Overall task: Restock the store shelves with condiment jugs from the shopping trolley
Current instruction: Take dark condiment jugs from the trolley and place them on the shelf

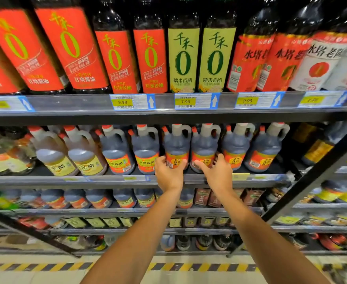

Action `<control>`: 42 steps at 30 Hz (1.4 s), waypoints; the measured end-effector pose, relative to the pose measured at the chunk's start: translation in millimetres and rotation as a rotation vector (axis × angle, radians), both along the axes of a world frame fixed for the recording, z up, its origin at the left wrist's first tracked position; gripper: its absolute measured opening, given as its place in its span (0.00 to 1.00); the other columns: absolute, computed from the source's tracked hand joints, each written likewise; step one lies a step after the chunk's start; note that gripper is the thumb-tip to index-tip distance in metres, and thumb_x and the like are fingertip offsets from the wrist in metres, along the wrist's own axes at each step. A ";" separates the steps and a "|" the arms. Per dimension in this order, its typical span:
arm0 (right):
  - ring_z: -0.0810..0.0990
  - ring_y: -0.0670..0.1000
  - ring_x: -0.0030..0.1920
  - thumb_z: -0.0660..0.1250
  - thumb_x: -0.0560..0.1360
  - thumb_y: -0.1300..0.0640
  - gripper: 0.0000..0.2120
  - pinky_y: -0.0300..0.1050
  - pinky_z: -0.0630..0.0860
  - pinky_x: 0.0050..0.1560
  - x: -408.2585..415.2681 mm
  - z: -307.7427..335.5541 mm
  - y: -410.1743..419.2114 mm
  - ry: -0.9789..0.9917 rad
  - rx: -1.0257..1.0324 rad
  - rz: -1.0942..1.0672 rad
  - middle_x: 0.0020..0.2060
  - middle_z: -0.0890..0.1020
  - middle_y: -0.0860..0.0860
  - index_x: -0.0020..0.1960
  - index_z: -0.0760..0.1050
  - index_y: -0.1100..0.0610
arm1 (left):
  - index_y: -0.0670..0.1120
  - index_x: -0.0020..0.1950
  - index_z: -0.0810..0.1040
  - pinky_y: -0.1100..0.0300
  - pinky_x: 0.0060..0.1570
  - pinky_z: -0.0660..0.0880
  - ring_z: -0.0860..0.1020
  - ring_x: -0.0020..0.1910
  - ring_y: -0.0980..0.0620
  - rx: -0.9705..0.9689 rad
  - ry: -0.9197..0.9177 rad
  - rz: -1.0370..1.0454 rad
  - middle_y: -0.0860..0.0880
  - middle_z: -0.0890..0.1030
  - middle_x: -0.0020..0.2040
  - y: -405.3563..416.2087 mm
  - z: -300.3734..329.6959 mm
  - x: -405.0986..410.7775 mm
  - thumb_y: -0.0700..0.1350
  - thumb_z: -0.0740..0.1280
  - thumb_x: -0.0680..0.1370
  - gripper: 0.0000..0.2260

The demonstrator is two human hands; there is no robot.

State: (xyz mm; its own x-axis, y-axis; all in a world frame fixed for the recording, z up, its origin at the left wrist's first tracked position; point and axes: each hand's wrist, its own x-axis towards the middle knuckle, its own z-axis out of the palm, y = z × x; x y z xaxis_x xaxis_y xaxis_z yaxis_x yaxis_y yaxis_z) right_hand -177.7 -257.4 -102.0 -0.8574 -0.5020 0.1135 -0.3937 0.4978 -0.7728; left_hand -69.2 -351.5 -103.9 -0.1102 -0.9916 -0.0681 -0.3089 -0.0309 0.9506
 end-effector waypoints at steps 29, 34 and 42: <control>0.64 0.44 0.76 0.71 0.78 0.52 0.27 0.38 0.68 0.70 116.5 9.6 -27.0 0.404 -0.237 0.294 0.77 0.64 0.45 0.75 0.69 0.51 | 0.49 0.61 0.77 0.55 0.57 0.79 0.78 0.55 0.54 -0.251 0.276 0.027 0.53 0.77 0.58 -48.4 -9.0 107.3 0.47 0.76 0.75 0.17; 0.79 0.53 0.64 0.73 0.75 0.43 0.40 0.53 0.80 0.59 142.8 5.7 -70.6 0.137 -0.084 0.305 0.72 0.74 0.52 0.79 0.61 0.55 | 0.48 0.69 0.72 0.59 0.64 0.73 0.75 0.62 0.56 -0.270 0.306 0.144 0.52 0.75 0.65 -78.0 -9.4 157.8 0.46 0.75 0.75 0.24; 0.82 0.60 0.43 0.72 0.72 0.37 0.28 0.53 0.76 0.37 136.0 5.8 -115.0 0.161 0.064 0.109 0.37 0.80 0.54 0.54 0.71 0.61 | 0.44 0.75 0.70 0.48 0.69 0.71 0.71 0.72 0.46 -0.161 0.105 0.077 0.46 0.74 0.72 -111.0 -12.4 149.5 0.51 0.76 0.74 0.32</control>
